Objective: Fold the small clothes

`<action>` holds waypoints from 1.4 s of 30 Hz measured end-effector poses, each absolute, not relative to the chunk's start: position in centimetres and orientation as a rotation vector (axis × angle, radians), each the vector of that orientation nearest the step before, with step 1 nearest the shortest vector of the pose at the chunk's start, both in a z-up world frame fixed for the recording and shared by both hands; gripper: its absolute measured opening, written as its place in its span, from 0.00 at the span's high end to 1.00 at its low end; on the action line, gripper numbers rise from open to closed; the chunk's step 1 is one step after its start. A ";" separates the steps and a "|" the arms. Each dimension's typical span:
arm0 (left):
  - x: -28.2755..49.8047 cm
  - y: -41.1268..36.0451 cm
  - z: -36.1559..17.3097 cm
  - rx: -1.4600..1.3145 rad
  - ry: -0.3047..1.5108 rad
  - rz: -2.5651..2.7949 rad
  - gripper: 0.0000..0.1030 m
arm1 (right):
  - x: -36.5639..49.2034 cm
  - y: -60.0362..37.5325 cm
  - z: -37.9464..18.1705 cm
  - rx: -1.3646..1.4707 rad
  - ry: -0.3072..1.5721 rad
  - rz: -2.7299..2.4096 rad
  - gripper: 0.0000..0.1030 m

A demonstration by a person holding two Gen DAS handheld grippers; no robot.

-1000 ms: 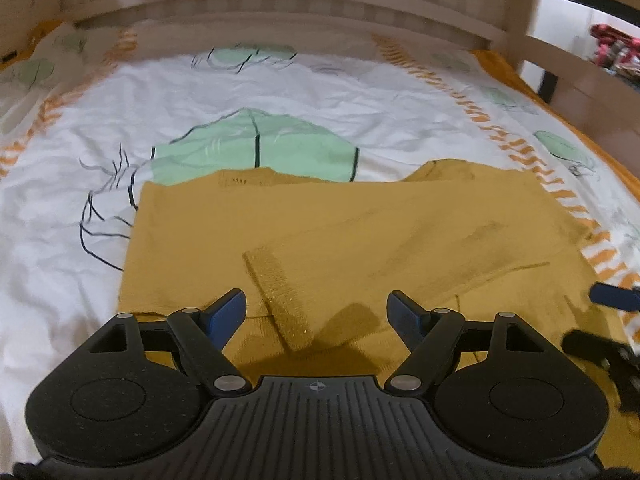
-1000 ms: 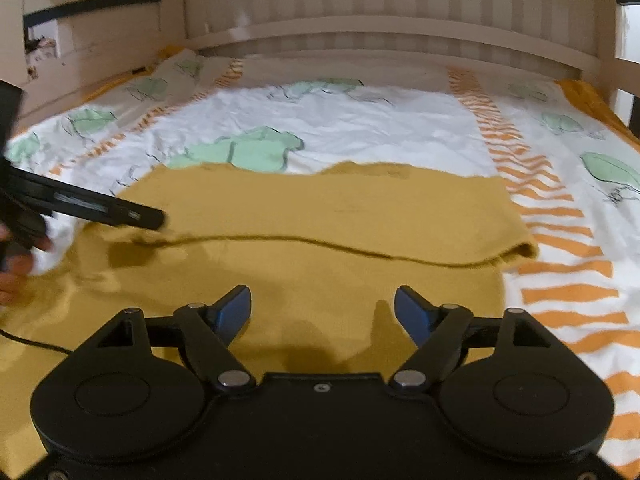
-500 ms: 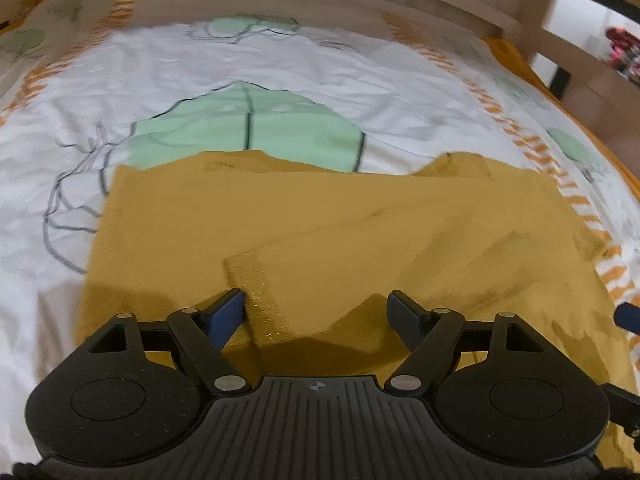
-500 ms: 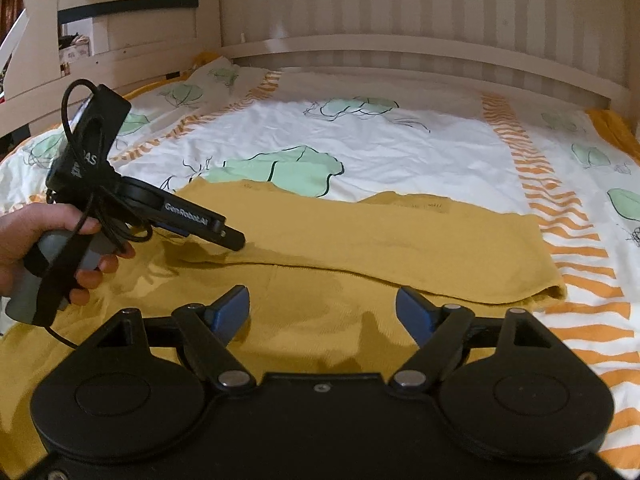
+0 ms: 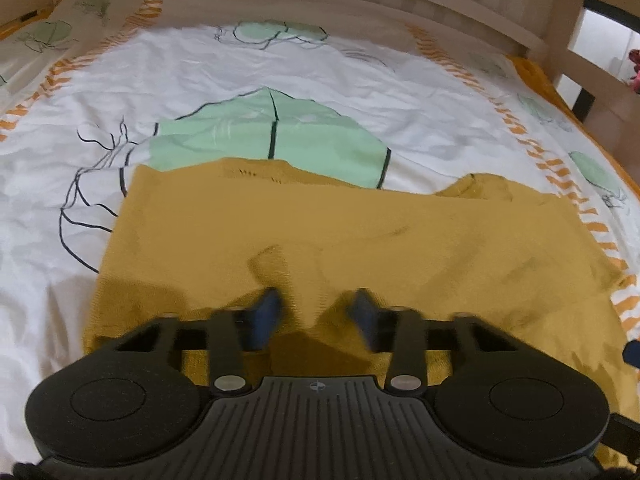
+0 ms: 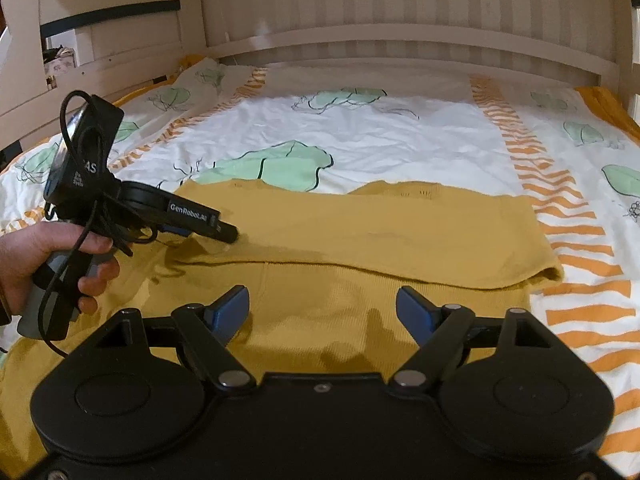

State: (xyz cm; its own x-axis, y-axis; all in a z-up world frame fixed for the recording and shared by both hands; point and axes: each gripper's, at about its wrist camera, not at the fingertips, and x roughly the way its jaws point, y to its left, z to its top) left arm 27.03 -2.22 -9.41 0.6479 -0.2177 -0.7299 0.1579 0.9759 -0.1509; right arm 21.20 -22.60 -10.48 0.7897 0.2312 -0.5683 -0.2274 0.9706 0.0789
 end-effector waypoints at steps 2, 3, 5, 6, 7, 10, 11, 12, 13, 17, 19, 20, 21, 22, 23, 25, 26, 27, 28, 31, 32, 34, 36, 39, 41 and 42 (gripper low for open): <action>27.0 -2.0 -9.4 -0.100 0.839 -0.224 0.86 | 21.2 -22.6 -10.6 0.011 0.621 0.245 0.20; 27.0 -1.9 -9.5 -0.108 0.842 -0.225 0.91 | 21.2 -22.7 -10.6 0.017 0.625 0.244 0.20; 26.8 -1.9 -9.3 -0.103 0.834 -0.217 0.94 | 21.3 -22.9 -10.6 0.030 0.630 0.242 0.20; 26.6 -2.0 -9.2 -0.097 0.825 -0.213 0.94 | 21.3 -22.9 -10.6 0.035 0.630 0.241 0.20; 26.3 -2.0 -8.9 -0.090 0.808 -0.209 0.94 | 21.2 -23.0 -10.6 0.038 0.630 0.241 0.20; 25.5 -1.8 -7.3 -0.090 0.753 -0.207 0.94 | 21.2 -23.1 -10.6 0.039 0.630 0.241 0.20; 25.2 -1.5 -6.7 -0.098 0.731 -0.210 0.94 | 21.2 -23.1 -10.6 0.038 0.632 0.241 0.20; 24.9 -1.2 -6.1 -0.104 0.712 -0.210 0.94 | 21.3 -23.1 -10.6 0.039 0.634 0.242 0.20; 24.7 -0.9 -5.3 -0.107 0.690 -0.203 0.94 | 21.3 -23.1 -10.7 0.041 0.637 0.242 0.20; 24.9 0.6 -3.6 -0.094 0.658 -0.165 0.94 | 21.4 -23.1 -10.9 0.050 0.653 0.242 0.20; 25.3 1.5 -3.4 -0.100 0.663 -0.145 0.94 | 21.5 -23.0 -11.1 0.051 0.661 0.244 0.20; 25.5 1.8 -3.4 -0.103 0.668 -0.137 0.94 | 21.5 -23.0 -11.2 0.050 0.666 0.244 0.20; 25.7 2.1 -3.5 -0.106 0.674 -0.131 0.94 | 21.6 -22.9 -11.3 0.047 0.672 0.243 0.20; 25.8 2.3 -3.8 -0.107 0.682 -0.123 0.94 | 21.6 -22.8 -11.4 0.044 0.678 0.243 0.20; 25.9 2.5 -4.0 -0.105 0.690 -0.117 0.94 | 21.6 -22.7 -11.5 0.044 0.683 0.242 0.20; 26.1 2.8 -4.7 -0.102 0.704 -0.108 0.94 | 21.7 -22.8 -11.7 0.046 0.698 0.240 0.20; 26.2 3.1 -5.0 -0.103 0.714 -0.105 0.94 | 21.7 -22.8 -11.8 0.048 0.704 0.238 0.20; 26.2 3.2 -5.3 -0.105 0.725 -0.101 0.94 | 21.8 -22.8 -11.9 0.053 0.713 0.235 0.20; 26.3 3.4 -5.6 -0.107 0.738 -0.097 0.94 | 21.9 -22.9 -12.0 0.057 0.721 0.232 0.20; 26.5 3.7 -6.6 -0.102 0.771 -0.075 0.94 | 22.1 -23.1 -12.4 0.075 0.750 0.224 0.20; 26.6 3.8 -6.9 -0.105 0.779 -0.069 0.94 | 22.2 -23.2 -12.5 0.082 0.756 0.223 0.20; 26.7 4.0 -7.2 -0.107 0.791 -0.062 0.94 | 22.2 -23.3 -12.6 0.094 0.762 0.222 0.19; 26.7 4.1 -7.3 -0.099 0.796 -0.050 0.94 | 22.2 -23.3 -12.6 0.097 0.764 0.222 0.19; 26.4 4.0 -7.0 -0.061 0.766 -0.006 0.91 | 22.2 -23.2 -12.6 0.094 0.767 0.222 0.18; 26.2 4.0 -6.8 -0.007 0.739 0.058 0.91 | 22.2 -23.2 -12.6 0.095 0.767 0.222 0.17; 26.2 4.1 -6.7 0.010 0.732 0.084 0.91 | 22.2 -23.2 -12.6 0.096 0.767 0.222 0.17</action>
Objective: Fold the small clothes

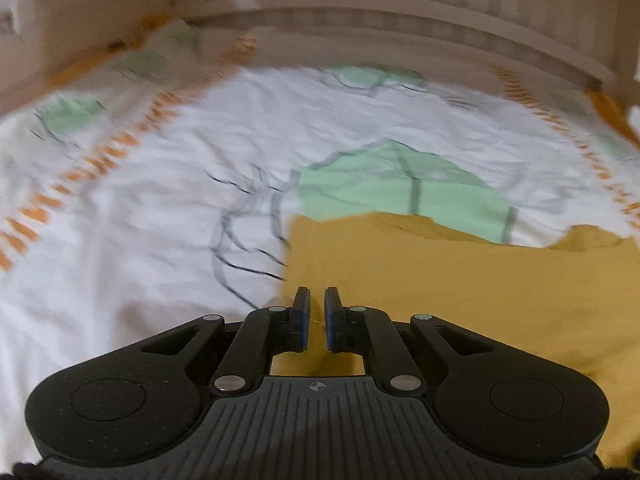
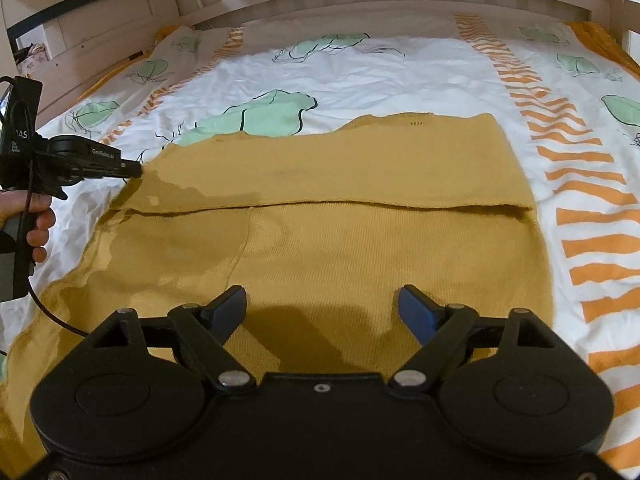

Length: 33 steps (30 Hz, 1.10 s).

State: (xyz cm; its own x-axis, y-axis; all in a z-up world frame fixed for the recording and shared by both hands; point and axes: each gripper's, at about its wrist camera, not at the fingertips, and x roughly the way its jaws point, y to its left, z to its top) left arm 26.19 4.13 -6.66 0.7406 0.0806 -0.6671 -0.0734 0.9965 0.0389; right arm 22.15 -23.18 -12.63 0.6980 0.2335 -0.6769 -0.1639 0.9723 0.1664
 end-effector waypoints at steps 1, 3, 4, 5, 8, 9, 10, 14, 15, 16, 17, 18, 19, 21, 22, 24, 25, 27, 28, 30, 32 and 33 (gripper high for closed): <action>26.2 4.4 -6.6 0.019 0.732 0.101 0.91 | 22.2 -23.1 -12.6 0.097 0.767 0.221 0.17; 26.4 4.9 -6.6 0.010 0.750 0.103 0.91 | 22.2 -23.2 -12.7 0.097 0.767 0.221 0.17; 26.4 5.2 -6.6 0.000 0.761 0.104 0.91 | 22.2 -23.2 -12.7 0.098 0.767 0.221 0.17; 26.4 5.3 -6.6 -0.006 0.764 0.103 0.91 | 22.2 -23.1 -12.7 0.098 0.767 0.221 0.17; 26.1 5.2 -6.7 -0.022 0.768 0.074 0.91 | 22.3 -23.1 -12.7 0.098 0.768 0.221 0.16; 26.1 5.0 -6.9 -0.025 0.774 0.057 0.91 | 22.3 -23.1 -12.7 0.098 0.768 0.221 0.16; 26.1 4.8 -7.1 -0.025 0.786 0.037 0.91 | 22.2 -23.1 -12.8 0.097 0.768 0.221 0.16; 26.5 4.5 -8.5 -0.011 0.838 0.022 0.90 | 22.3 -23.1 -12.9 0.091 0.771 0.222 0.16; 26.4 4.7 -8.9 -0.014 0.843 0.027 0.90 | 22.4 -23.1 -13.0 0.089 0.772 0.222 0.16; 26.3 5.0 -9.2 -0.031 0.839 0.028 0.90 | 22.4 -23.1 -13.0 0.087 0.773 0.222 0.16; 26.2 5.3 -9.3 -0.049 0.832 0.024 0.90 | 22.4 -23.1 -13.1 0.084 0.774 0.223 0.15; 26.1 5.6 -9.5 -0.063 0.827 0.021 0.89 | 22.3 -23.0 -13.1 0.081 0.773 0.223 0.15; 26.0 5.7 -9.6 -0.072 0.821 0.017 0.89 | 22.3 -23.0 -13.1 0.079 0.772 0.224 0.15; 25.8 5.7 -9.8 -0.071 0.811 0.010 0.89 | 22.3 -23.1 -13.1 0.085 0.766 0.228 0.15; 25.8 5.7 -9.8 -0.069 0.805 0.007 0.89 | 22.4 -23.3 -13.1 0.092 0.760 0.227 0.15; 25.7 5.7 -10.0 -0.071 0.792 0.004 0.88 | 22.5 -23.6 -13.0 0.105 0.747 0.222 0.15; 25.6 5.8 -10.1 -0.077 0.784 0.004 0.88 | 22.5 -23.8 -12.8 0.116 0.738 0.217 0.15; 25.5 5.8 -10.3 -0.085 0.770 0.006 0.88 | 22.4 -24.7 -12.0 0.144 0.682 0.192 0.15; 25.4 5.8 -10.4 -0.087 0.762 0.006 0.88 | 22.4 -25.2 -11.6 0.151 0.651 0.172 0.15; 25.2 5.9 -10.5 -0.091 0.748 0.005 0.88 | 22.8 -26.3 -10.7 0.154 0.603 0.117 0.12; 25.1 5.9 -10.7 -0.103 0.736 0.006 0.88 | 23.9 -27.5 -10.3 0.174 0.600 0.078 0.11; 25.1 5.9 -10.7 -0.107 0.733 0.007 0.88 | 24.9 -28.2 -10.2 0.193 0.608 0.065 0.11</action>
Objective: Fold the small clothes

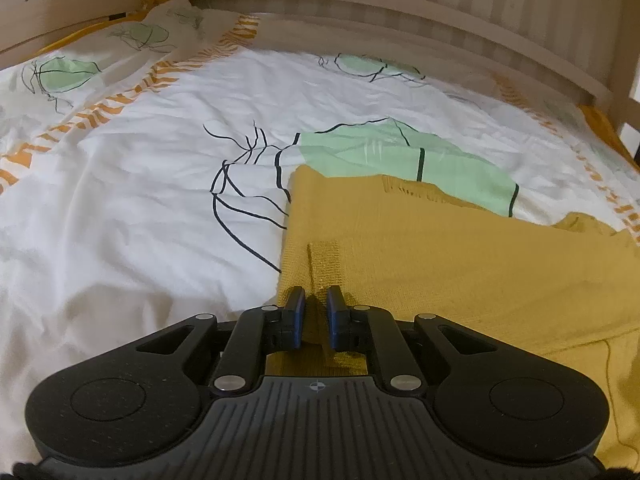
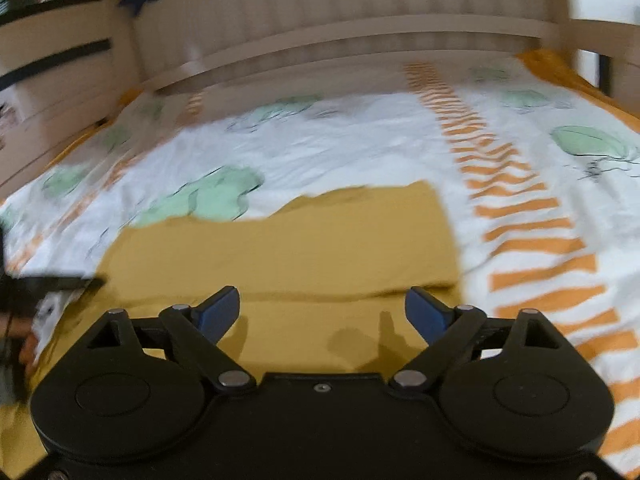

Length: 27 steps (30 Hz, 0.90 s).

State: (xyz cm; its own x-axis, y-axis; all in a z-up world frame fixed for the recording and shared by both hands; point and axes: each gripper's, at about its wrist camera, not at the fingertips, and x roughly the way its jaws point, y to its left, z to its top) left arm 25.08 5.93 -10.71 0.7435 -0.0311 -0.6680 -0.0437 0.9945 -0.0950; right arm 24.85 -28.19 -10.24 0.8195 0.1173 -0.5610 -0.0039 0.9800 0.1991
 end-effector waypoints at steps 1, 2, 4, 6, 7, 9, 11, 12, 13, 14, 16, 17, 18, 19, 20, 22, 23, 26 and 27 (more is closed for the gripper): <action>25.1 5.9 -10.7 -0.110 0.732 0.007 0.88 | 25.6 -28.6 -10.3 0.205 0.614 0.054 0.11; 25.1 6.0 -10.7 -0.112 0.732 0.006 0.88 | 26.6 -28.9 -10.5 0.214 0.624 0.043 0.11; 25.1 6.1 -10.7 -0.121 0.732 0.003 0.88 | 28.7 -29.4 -11.1 0.222 0.647 0.030 0.11; 25.1 6.2 -10.7 -0.127 0.730 -0.003 0.88 | 30.2 -29.7 -12.0 0.224 0.668 0.018 0.11; 25.1 6.3 -10.8 -0.131 0.729 -0.007 0.88 | 30.7 -30.1 -12.5 0.226 0.689 -0.002 0.11; 25.0 6.6 -10.9 -0.139 0.724 -0.016 0.88 | 31.5 -30.9 -13.8 0.218 0.755 -0.062 0.12; 24.9 6.8 -11.0 -0.155 0.719 -0.025 0.88 | 31.4 -31.6 -14.6 0.226 0.762 -0.083 0.10; 24.9 7.0 -11.1 -0.165 0.718 -0.028 0.88 | 31.1 -31.8 -14.7 0.226 0.756 -0.084 0.10; 24.9 7.1 -11.0 -0.173 0.718 -0.030 0.88 | 31.0 -31.8 -14.5 0.220 0.760 -0.089 0.10; 24.9 7.1 -11.0 -0.177 0.718 -0.032 0.88 | 30.9 -31.7 -14.2 0.215 0.765 -0.094 0.10; 24.9 7.2 -11.1 -0.185 0.717 -0.034 0.88 | 30.7 -31.5 -13.3 0.222 0.731 -0.089 0.10; 24.9 7.3 -11.1 -0.189 0.715 -0.035 0.88 | 30.7 -31.5 -12.7 0.222 0.701 -0.080 0.10; 24.9 7.3 -11.2 -0.197 0.711 -0.035 0.88 | 30.9 -31.4 -12.0 0.214 0.674 -0.068 0.10; 24.9 7.4 -11.2 -0.203 0.709 -0.035 0.88 | 31.3 -31.3 -11.4 0.196 0.655 -0.054 0.10; 24.9 7.4 -11.2 -0.208 0.707 -0.036 0.88 | 31.9 -31.0 -11.1 0.175 0.646 -0.041 0.10; 24.9 7.6 -11.2 -0.218 0.706 -0.037 0.88 | 33.8 -30.3 -10.4 0.096 0.635 -0.001 0.11; 24.9 7.6 -11.2 -0.224 0.706 -0.037 0.88 | 34.9 -29.9 -10.2 0.054 0.633 0.020 0.11; 25.1 7.6 -11.1 -0.232 0.712 -0.031 0.88 | 37.5 -29.0 -10.1 -0.016 0.649 0.090 0.22; 25.1 7.6 -11.1 -0.235 0.712 -0.029 0.87 | 38.5 -28.8 -10.2 -0.030 0.663 0.111 0.27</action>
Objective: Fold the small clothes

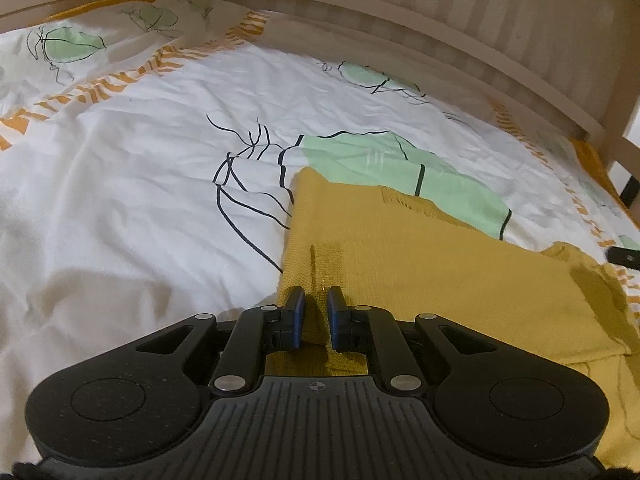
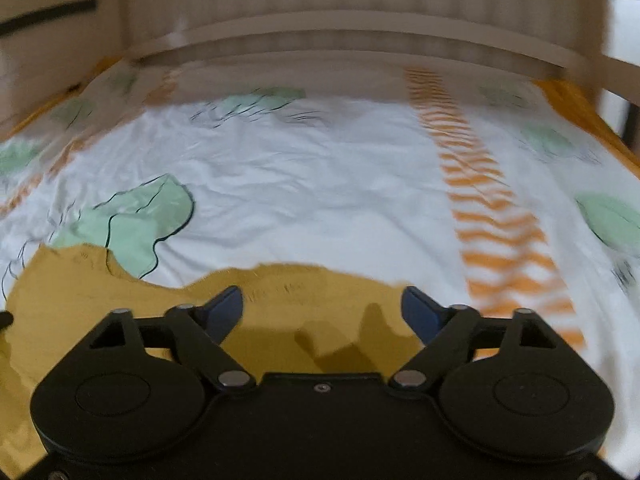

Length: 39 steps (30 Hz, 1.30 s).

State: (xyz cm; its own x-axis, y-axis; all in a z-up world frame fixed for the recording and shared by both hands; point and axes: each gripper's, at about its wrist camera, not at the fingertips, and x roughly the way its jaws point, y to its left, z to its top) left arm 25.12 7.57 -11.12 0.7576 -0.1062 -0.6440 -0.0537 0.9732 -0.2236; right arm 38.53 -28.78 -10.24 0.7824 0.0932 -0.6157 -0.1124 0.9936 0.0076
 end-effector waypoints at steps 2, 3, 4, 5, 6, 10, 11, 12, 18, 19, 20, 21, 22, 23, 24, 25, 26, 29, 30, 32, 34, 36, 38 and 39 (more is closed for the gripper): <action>25.2 7.6 -11.2 -0.250 0.712 -0.024 0.87 | 40.3 -28.3 -10.7 -0.067 0.690 0.139 0.30; 25.2 7.7 -11.2 -0.261 0.711 -0.020 0.87 | 40.9 -28.1 -11.0 -0.093 0.695 0.146 0.30; 25.2 7.8 -11.3 -0.273 0.709 -0.016 0.87 | 41.4 -27.9 -11.1 -0.123 0.698 0.157 0.30; 25.2 7.8 -11.3 -0.279 0.708 -0.013 0.86 | 41.9 -27.7 -11.4 -0.156 0.703 0.176 0.30; 25.2 7.8 -11.3 -0.282 0.706 -0.011 0.86 | 42.3 -27.5 -11.7 -0.182 0.716 0.208 0.30; 25.1 7.6 -11.2 -0.289 0.705 0.000 0.85 | 43.4 -26.8 -13.0 -0.284 0.773 0.308 0.29; 25.1 7.6 -11.2 -0.291 0.703 -0.001 0.83 | 43.6 -26.7 -13.2 -0.295 0.785 0.330 0.29; 25.1 7.5 -11.2 -0.291 0.702 -0.001 0.81 | 43.7 -26.8 -13.4 -0.294 0.793 0.349 0.29; 25.1 7.2 -11.2 -0.278 0.696 -0.003 0.77 | 43.9 -27.6 -13.3 -0.214 0.833 0.448 0.58; 25.1 7.2 -11.2 -0.278 0.695 -0.004 0.77 | 43.8 -27.5 -13.2 -0.208 0.833 0.458 0.64; 25.2 7.2 -11.2 -0.279 0.694 -0.004 0.77 | 43.5 -27.3 -13.2 -0.205 0.830 0.463 0.73; 25.1 7.2 -11.2 -0.279 0.694 -0.005 0.76 | 43.4 -27.0 -13.1 -0.211 0.823 0.457 0.77; 25.1 7.2 -11.2 -0.280 0.694 -0.006 0.76 | 43.1 -26.8 -12.9 -0.230 0.808 0.439 0.78; 25.1 7.2 -11.2 -0.281 0.696 -0.007 0.76 | 42.9 -26.7 -12.7 -0.248 0.782 0.412 0.79; 25.1 7.3 -11.2 -0.283 0.697 -0.008 0.75 | 42.8 -26.8 -12.6 -0.254 0.752 0.370 0.79; 25.1 7.3 -11.2 -0.286 0.697 -0.009 0.75 | 43.0 -27.2 -12.6 -0.232 0.741 0.322 0.79; 25.1 7.3 -11.2 -0.289 0.696 -0.010 0.73 | 43.5 -27.6 -12.8 -0.202 0.751 0.284 0.84; 25.2 7.0 -11.2 -0.279 0.697 -0.012 0.72 | 44.2 -27.7 -13.5 -0.183 0.761 0.259 0.83; 25.2 7.0 -11.1 -0.276 0.698 -0.013 0.72 | 44.0 -27.5 -13.4 -0.186 0.746 0.252 0.77; 25.2 6.9 -11.1 -0.269 0.700 -0.012 0.71 | 43.4 -27.5 -12.6 -0.166 0.703 0.220 0.68; 25.3 6.7 -11.1 -0.260 0.703 -0.012 0.69 | 42.5 -28.0 -11.4 -0.134 0.650 0.172 0.54; 25.3 6.7 -11.1 -0.281 0.706 -0.017 0.61 | 40.9 -28.3 -9.8 -0.089 0.600 0.149 0.37; 25.3 6.7 -11.0 -0.317 0.711 -0.028 0.51 | 38.7 -28.8 -8.0 -0.034 0.562 0.136 0.26; 25.3 6.6 -10.9 -0.329 0.713 -0.041 0.45 | 37.6 -28.9 -7.2 -0.015 0.554 0.143 0.25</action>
